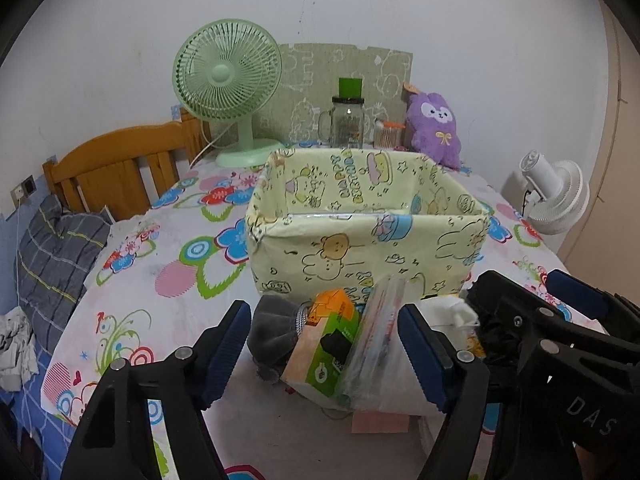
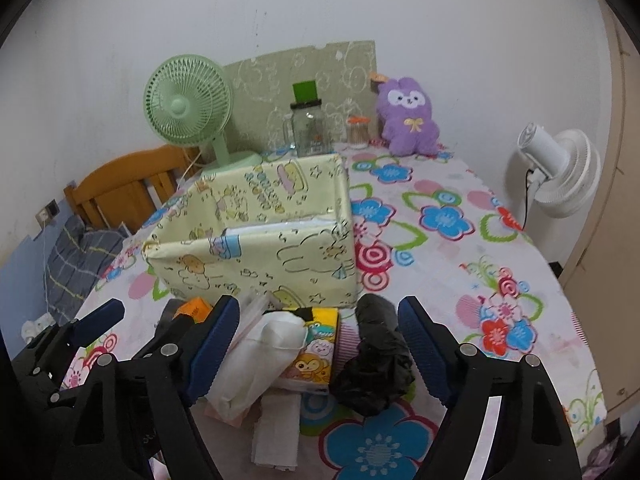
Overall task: Organize soft objects
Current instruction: 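Lower the left gripper onto the green tissue pack and close it, then lift the tissue pack with the left gripper while the right gripper grasps the clear straw bag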
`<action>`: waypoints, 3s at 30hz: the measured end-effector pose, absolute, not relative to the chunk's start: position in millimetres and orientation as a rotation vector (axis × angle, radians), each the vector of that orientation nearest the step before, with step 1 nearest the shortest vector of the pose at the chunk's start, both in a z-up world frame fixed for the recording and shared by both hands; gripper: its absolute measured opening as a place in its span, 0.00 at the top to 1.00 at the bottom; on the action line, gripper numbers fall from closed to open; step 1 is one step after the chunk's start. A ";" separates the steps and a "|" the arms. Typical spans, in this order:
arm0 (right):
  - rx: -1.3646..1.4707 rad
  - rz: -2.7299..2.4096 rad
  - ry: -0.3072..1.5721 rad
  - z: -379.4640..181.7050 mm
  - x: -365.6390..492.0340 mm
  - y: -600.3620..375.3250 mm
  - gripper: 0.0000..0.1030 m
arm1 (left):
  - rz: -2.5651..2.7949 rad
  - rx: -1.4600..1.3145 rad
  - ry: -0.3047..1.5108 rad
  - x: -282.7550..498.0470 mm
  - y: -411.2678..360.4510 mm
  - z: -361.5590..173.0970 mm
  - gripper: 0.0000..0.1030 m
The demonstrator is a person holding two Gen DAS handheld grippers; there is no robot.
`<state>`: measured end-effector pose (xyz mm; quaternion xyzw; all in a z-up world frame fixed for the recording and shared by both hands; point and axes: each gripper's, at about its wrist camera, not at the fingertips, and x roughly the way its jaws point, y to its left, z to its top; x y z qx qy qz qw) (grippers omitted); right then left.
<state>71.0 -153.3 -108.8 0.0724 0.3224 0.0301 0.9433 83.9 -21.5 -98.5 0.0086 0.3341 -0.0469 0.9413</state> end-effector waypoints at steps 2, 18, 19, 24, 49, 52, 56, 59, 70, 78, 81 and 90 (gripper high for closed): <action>0.147 0.070 0.667 -111.6 74.1 -150.3 0.19 | -0.092 0.017 0.691 85.9 -20.5 -101.5 0.27; 0.149 0.128 0.726 -122.3 93.5 -129.5 0.24 | -0.099 0.002 0.755 100.7 -9.6 -116.0 0.37; 0.143 0.133 0.728 -122.4 94.2 -126.5 0.24 | -0.108 0.005 0.759 101.1 -10.4 -117.3 0.37; 0.117 0.160 0.743 -125.8 99.0 -113.3 0.27 | -0.126 -0.004 0.769 103.1 -8.6 -120.5 0.43; 0.101 0.205 0.811 -141.1 122.6 -92.0 0.59 | -0.175 -0.028 0.806 114.5 -7.1 -130.5 0.66; 0.141 0.218 0.831 -143.9 126.3 -93.4 0.64 | -0.179 -0.033 0.805 115.1 -6.9 -130.7 0.69; 0.178 0.232 0.838 -144.9 128.4 -95.1 0.74 | -0.192 -0.043 0.807 116.1 -6.5 -130.4 0.75; 0.188 0.229 0.834 -144.1 128.5 -95.8 0.77 | -0.208 -0.059 0.810 116.1 -7.2 -129.2 0.81; 0.195 0.200 0.821 -136.3 122.0 -101.5 0.83 | -0.208 -0.055 0.803 110.9 -11.3 -121.6 0.88; 0.198 0.185 0.793 -123.6 113.0 -107.4 0.83 | -0.198 -0.034 0.767 103.6 -15.2 -107.2 0.89; 0.204 0.184 0.782 -117.8 109.6 -110.3 0.83 | -0.200 -0.028 0.754 100.6 -17.0 -101.2 0.89; 0.210 0.174 0.736 -95.2 96.5 -119.4 0.83 | -0.197 -0.010 0.709 91.6 -24.8 -79.9 0.88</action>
